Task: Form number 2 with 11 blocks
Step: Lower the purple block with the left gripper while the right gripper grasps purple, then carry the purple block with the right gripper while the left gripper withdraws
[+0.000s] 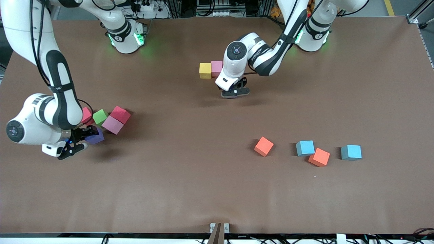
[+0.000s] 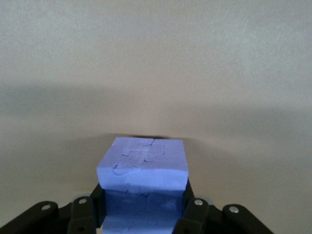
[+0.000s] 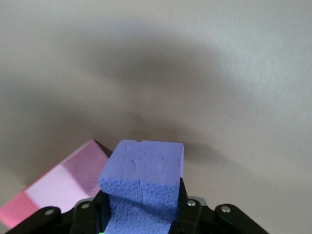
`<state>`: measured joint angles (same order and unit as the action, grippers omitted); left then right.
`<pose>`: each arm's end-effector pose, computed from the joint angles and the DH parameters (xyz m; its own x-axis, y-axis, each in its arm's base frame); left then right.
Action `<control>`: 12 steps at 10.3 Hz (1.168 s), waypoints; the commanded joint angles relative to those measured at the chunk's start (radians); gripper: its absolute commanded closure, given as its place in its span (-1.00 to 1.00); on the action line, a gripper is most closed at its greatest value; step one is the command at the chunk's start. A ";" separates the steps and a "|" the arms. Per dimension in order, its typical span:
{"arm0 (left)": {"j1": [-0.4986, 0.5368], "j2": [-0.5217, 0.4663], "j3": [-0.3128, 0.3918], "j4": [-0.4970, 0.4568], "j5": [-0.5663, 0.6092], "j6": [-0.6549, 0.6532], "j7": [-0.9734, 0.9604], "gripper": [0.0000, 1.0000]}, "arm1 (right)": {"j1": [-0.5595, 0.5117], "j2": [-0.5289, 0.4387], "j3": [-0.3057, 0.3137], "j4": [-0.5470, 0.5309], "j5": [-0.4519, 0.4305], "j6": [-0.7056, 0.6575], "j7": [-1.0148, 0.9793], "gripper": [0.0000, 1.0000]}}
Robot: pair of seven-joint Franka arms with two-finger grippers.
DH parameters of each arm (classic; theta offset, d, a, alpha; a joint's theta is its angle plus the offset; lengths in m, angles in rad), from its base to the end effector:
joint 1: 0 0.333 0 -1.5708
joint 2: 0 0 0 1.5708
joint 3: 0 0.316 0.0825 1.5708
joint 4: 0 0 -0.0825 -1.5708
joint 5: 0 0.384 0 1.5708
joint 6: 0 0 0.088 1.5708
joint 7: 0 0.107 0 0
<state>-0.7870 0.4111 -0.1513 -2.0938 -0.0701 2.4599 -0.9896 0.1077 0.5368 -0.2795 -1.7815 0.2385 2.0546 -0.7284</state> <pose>0.3434 -0.4676 0.2218 0.9872 0.1159 -0.1099 0.1186 -0.9928 0.0182 0.6243 -0.0837 0.2466 0.8881 0.4341 -0.1512 0.4061 -0.8950 -0.1847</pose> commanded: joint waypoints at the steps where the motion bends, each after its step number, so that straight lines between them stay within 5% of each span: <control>1: -0.029 0.026 0.015 0.012 -0.013 0.014 0.008 0.82 | 0.050 -0.050 0.008 0.045 -0.007 -0.037 0.068 0.51; 6: -0.031 0.029 0.016 0.015 -0.007 0.014 0.009 0.72 | 0.184 -0.052 0.032 0.122 -0.007 -0.111 0.346 0.49; 12: -0.031 0.041 0.015 0.029 -0.007 0.014 0.012 -0.05 | 0.332 -0.020 0.083 0.106 -0.005 -0.082 0.425 0.48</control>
<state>-0.8025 0.4430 -0.1488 -2.0816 -0.0701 2.4699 -0.9863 0.4289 0.5051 -0.2225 -1.6708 0.2392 1.9594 -0.3195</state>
